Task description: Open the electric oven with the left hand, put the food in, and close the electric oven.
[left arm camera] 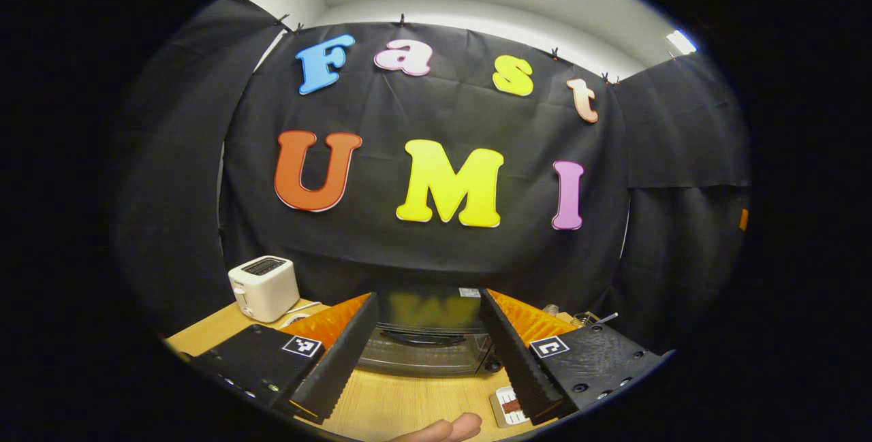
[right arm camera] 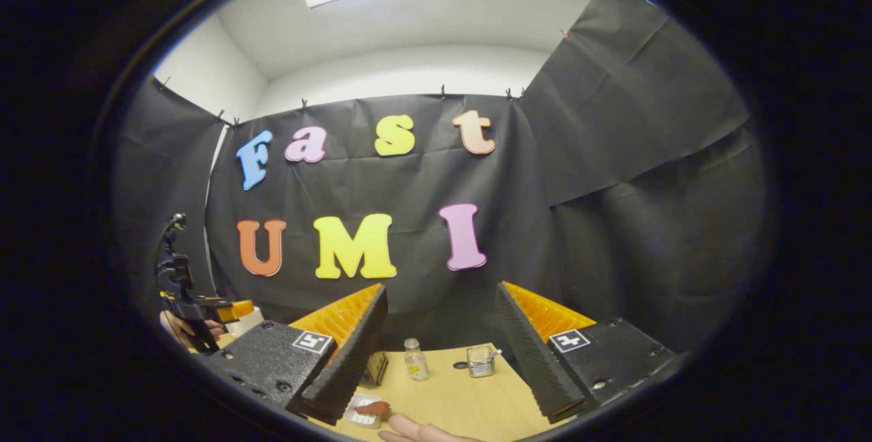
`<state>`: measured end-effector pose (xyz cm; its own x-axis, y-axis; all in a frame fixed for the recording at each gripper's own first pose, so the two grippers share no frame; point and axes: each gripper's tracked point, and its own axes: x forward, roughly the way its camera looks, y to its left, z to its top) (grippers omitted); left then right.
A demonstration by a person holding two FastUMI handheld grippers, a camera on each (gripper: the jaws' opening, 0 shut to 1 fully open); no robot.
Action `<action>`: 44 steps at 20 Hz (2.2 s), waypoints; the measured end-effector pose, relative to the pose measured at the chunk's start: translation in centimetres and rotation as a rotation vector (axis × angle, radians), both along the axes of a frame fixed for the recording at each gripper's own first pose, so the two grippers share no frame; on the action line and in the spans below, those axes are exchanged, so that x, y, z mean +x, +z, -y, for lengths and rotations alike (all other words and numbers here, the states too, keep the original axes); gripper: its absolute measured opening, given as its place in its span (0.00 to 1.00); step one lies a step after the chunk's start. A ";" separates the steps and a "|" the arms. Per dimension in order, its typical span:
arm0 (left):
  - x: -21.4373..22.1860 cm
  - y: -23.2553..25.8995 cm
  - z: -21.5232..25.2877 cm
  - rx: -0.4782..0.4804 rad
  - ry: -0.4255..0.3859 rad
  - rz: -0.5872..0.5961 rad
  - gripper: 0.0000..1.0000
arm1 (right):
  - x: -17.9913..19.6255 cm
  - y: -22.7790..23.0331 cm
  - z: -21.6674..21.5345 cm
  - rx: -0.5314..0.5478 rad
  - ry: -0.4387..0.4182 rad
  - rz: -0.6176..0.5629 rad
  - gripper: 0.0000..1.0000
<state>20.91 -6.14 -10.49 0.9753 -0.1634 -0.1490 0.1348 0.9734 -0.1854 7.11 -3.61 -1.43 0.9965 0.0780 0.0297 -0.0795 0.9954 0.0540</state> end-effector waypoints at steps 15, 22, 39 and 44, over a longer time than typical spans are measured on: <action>9.6 -14.0 1.9 0.166 0.023 -0.290 0.95 | 1.1 -3.8 4.3 -0.016 -0.040 -0.067 1.00; 8.9 -14.6 2.3 0.169 -0.010 -0.293 0.95 | -0.5 -4.0 3.3 -0.002 -0.003 -0.080 0.96; -0.8 -17.2 2.2 0.169 -0.032 -0.309 0.95 | -4.5 -1.9 -0.4 -0.048 0.064 -0.084 1.00; -3.8 -19.4 2.2 0.175 -0.029 -0.321 0.93 | -5.3 -1.0 -1.1 -0.065 0.065 -0.065 0.96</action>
<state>17.14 -8.37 -29.89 0.8698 -0.1355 -0.4744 0.1249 0.9907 -0.0538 1.85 -2.49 -2.48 0.9889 0.1423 -0.0421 -0.1426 0.9898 -0.0032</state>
